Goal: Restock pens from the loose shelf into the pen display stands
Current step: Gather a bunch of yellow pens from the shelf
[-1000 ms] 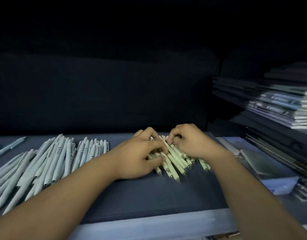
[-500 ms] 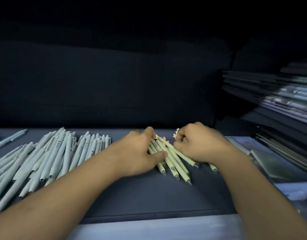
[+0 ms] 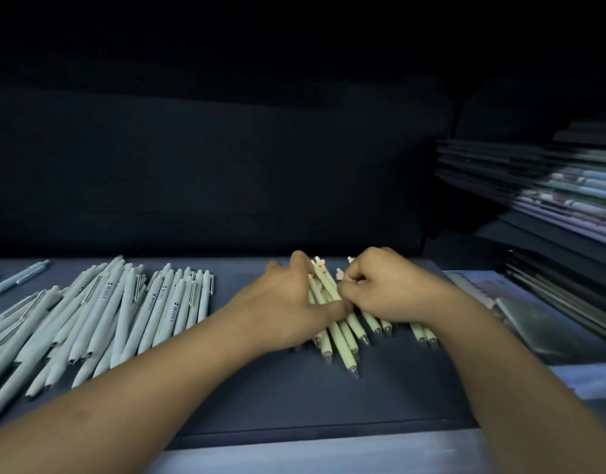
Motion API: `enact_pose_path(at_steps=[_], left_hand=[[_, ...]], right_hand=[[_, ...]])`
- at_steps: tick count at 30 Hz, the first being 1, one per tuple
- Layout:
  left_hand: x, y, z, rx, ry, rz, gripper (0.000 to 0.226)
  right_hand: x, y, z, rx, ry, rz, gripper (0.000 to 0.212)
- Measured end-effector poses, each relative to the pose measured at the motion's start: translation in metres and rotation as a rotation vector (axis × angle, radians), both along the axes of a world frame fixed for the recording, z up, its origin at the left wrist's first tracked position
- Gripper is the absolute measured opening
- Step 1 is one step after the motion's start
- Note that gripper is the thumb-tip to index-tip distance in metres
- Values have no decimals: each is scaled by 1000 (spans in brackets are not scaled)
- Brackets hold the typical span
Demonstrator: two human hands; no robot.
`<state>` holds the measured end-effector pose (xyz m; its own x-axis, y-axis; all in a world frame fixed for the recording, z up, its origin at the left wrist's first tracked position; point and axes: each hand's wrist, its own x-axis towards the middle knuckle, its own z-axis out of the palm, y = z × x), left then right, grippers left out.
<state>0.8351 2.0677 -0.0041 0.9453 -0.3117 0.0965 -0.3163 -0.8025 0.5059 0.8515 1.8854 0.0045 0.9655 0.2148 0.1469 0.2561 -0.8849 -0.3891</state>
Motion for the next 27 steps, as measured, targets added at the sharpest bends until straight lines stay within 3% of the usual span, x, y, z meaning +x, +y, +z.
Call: enact_pose_path(at_steps=[6,14,16,21,27], left_hand=[[4,1,2,-124,28,-26,55],[7,-3,0,32,14,-26,60],[10,-1,3,44,13,-36,55],[8,13,9,62,44,-78,68],[12,15,8,68,6,-72,56]], right_hand=[[2,8,-3,-4,-28,93,27],[0,22,-1,47,4,185,20],[3,23,-1,78,-40,160,22],[5,12,2,196,-193,23,28],[4,22,10,376,-279,-40,31]])
